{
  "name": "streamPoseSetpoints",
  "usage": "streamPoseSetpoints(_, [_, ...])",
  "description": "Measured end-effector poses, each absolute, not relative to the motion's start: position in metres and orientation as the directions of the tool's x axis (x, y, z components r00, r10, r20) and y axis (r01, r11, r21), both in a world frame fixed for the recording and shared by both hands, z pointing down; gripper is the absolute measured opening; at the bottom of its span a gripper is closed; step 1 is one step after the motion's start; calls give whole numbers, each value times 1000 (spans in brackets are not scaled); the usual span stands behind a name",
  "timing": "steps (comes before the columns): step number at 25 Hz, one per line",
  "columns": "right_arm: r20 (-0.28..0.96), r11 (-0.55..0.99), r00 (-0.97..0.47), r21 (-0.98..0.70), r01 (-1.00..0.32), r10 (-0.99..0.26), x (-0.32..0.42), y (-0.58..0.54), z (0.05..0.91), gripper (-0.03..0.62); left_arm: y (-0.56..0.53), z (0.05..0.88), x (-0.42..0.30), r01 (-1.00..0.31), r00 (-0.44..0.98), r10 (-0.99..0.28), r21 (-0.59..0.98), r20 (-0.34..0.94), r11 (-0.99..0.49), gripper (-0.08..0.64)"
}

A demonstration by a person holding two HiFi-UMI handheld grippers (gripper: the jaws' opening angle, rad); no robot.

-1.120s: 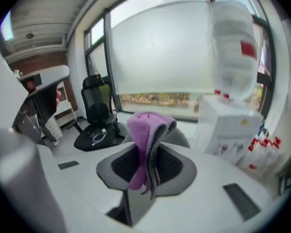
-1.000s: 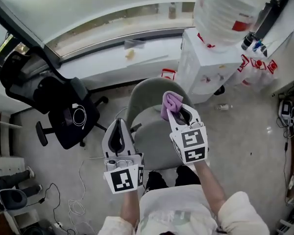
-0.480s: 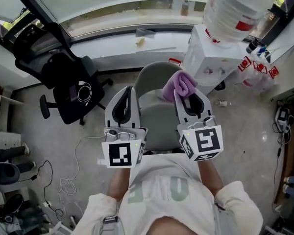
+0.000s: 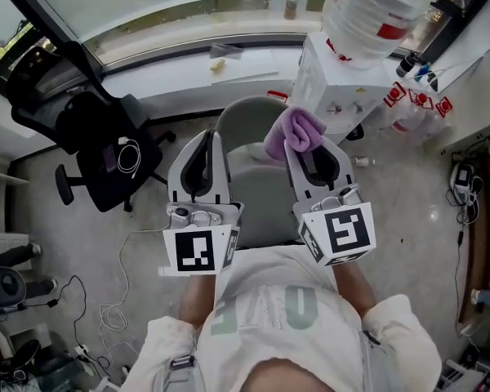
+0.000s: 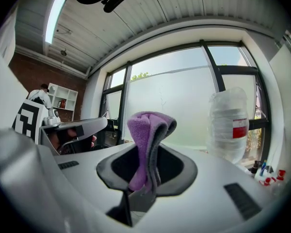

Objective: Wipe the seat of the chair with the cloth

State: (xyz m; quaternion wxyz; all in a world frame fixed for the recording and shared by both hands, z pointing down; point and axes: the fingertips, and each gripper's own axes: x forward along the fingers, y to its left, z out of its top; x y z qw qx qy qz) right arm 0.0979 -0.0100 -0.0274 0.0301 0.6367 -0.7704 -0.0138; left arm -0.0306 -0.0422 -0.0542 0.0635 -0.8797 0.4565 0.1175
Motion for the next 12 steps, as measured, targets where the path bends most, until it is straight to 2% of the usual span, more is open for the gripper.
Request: streamPoseSetpoints(12, [57, 159, -153, 125, -979, -987, 79, -19, -31, 89, -56, -42, -62, -827, 526, -806, 60, -271, -560, 14])
